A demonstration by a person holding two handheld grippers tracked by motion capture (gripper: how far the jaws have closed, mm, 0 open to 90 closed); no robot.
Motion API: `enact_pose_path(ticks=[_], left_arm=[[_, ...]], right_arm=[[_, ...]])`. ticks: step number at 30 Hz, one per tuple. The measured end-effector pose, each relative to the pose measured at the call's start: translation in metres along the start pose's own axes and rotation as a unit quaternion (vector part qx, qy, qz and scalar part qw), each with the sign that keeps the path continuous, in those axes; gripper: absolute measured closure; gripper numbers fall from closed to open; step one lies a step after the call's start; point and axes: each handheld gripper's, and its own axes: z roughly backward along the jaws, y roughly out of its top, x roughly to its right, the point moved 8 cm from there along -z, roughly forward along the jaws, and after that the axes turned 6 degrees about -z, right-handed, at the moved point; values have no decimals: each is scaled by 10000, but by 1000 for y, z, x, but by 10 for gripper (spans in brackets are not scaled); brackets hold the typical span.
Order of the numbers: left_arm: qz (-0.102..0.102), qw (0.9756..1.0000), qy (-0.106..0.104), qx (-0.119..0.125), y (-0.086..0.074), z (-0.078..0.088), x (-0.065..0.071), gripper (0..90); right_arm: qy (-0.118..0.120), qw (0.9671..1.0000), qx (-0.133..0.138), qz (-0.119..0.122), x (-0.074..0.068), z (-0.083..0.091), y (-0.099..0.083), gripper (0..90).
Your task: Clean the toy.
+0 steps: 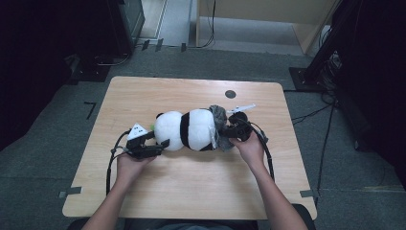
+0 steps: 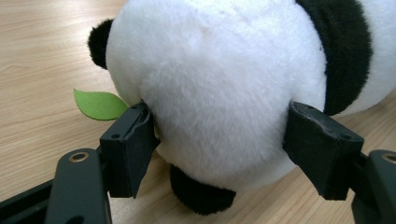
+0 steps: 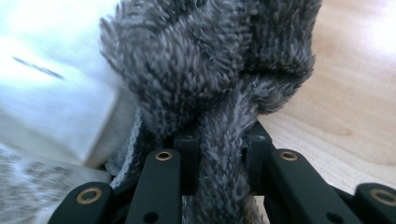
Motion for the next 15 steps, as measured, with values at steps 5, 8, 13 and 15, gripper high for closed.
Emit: enact_pose_path(ticks=[5,8,13,15], left_arm=[[8,10000,-5,22,0,0,0,261],[-15,10000,3,34,1,0,0,260],[-33,10000,5,23,0,0,0,259],[-37,10000,7,25,1,0,0,259]], right_arm=[[62,9997,-191,-103,5,-10,-7,743],[77,9997,-206,-137,8,-10,-5,744],[-36,9998,-105,-184,16,1,0,746],[-76,9997,0,-217,20,8,3,746]])
